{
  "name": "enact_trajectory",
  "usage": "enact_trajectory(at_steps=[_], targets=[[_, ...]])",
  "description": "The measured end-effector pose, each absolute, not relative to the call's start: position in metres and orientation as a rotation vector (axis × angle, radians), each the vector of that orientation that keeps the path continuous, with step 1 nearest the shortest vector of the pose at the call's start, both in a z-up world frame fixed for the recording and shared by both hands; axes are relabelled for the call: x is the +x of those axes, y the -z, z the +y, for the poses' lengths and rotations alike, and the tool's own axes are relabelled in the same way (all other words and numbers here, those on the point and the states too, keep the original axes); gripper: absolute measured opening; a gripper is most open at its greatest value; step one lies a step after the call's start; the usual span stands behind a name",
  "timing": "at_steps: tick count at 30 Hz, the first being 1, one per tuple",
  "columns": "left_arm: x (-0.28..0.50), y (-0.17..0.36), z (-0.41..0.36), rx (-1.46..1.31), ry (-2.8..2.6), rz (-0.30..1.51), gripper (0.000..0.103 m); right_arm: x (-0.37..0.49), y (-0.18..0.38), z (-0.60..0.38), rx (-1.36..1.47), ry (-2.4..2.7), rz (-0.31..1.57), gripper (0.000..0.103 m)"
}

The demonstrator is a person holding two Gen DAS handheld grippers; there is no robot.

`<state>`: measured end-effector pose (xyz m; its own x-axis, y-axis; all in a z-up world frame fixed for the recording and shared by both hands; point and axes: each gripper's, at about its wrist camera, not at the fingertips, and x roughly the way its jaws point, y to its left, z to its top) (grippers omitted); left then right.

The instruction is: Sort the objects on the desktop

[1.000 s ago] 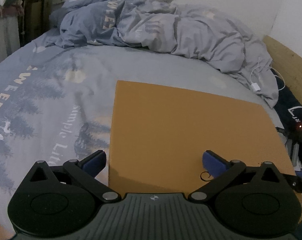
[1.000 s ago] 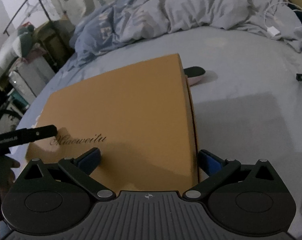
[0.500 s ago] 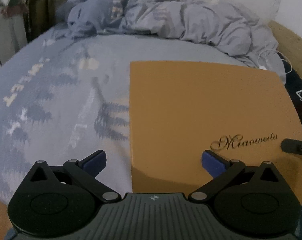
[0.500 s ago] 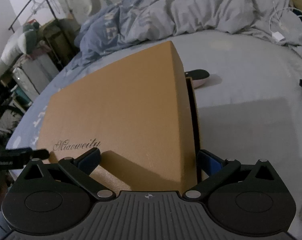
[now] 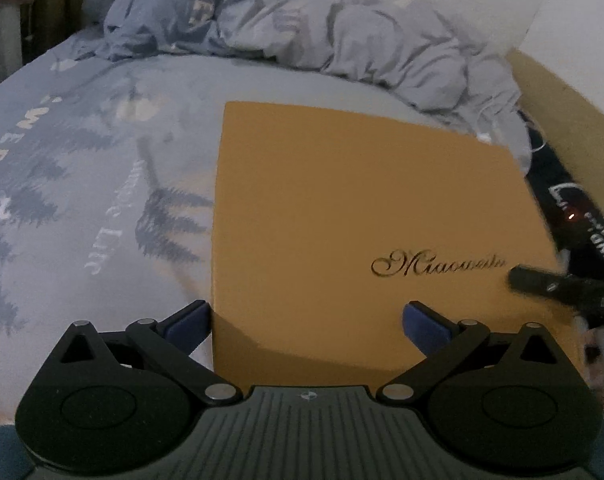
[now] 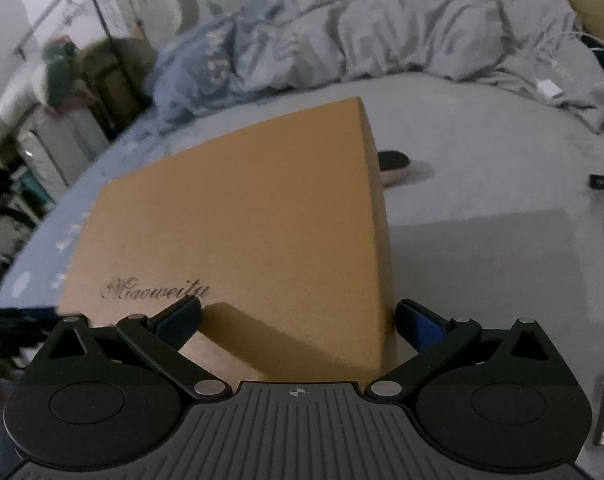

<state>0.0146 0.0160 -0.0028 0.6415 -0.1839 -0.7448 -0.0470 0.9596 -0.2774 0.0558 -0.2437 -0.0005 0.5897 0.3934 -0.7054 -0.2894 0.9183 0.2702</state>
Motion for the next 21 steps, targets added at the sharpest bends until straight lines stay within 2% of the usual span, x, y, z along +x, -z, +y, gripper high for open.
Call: enact_trajectory(at_steps=[21], targets=[[0.030, -0.009, 0.013, -0.309, 0.009, 0.856, 0.103, 0.068, -0.010, -0.241, 0.171, -0.364, 0.868, 0.103]])
